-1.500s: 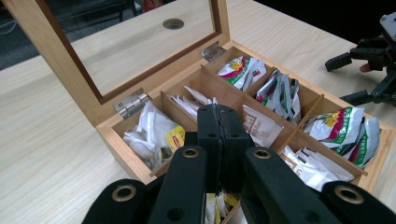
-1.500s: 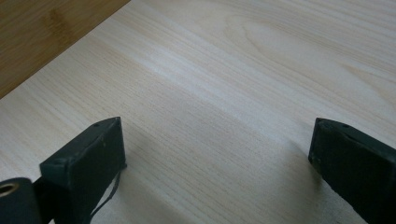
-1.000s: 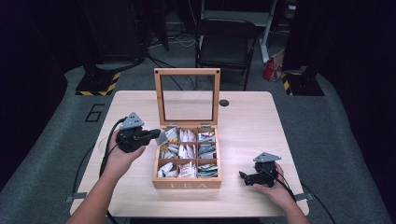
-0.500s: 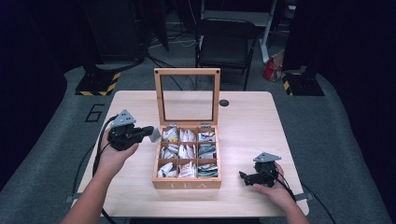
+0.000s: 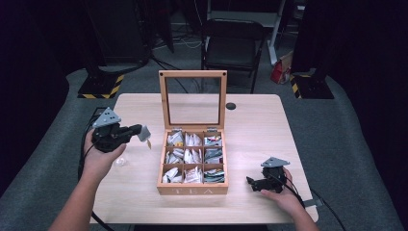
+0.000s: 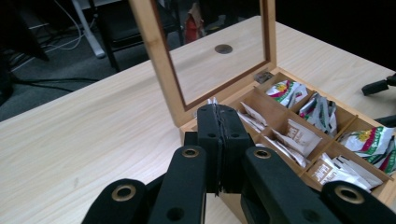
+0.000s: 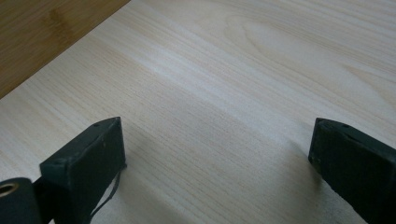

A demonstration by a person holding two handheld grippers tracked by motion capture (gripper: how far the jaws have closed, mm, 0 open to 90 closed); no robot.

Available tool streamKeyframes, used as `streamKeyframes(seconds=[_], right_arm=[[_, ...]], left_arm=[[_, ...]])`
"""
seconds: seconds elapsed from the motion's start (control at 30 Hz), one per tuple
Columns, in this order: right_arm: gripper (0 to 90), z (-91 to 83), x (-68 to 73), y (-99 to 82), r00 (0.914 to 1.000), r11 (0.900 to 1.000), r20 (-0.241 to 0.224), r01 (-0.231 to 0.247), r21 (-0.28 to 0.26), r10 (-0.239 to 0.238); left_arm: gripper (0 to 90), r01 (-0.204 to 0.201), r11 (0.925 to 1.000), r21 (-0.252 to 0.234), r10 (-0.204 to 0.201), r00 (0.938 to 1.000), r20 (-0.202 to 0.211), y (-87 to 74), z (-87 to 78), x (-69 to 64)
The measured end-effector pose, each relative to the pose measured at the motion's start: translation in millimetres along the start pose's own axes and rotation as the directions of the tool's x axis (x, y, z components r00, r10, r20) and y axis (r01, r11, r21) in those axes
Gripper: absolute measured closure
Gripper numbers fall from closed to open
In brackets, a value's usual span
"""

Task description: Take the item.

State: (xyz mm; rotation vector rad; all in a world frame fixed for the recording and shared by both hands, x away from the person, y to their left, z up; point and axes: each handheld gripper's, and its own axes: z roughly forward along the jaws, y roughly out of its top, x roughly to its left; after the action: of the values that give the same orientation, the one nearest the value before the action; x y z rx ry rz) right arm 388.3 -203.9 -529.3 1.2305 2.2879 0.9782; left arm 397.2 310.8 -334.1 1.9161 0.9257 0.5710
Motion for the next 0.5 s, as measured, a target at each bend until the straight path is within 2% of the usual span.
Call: streamKeyframes(seconds=[0.5], right_arm=[[3.0,0.0,0.0,0.0,1.0,1.0,0.0,0.0,0.0,0.0]], left_arm=[[89.1,0.033,0.9993,-0.017,-0.033,0.9983,-0.047,-3.6,-19.2,18.1]])
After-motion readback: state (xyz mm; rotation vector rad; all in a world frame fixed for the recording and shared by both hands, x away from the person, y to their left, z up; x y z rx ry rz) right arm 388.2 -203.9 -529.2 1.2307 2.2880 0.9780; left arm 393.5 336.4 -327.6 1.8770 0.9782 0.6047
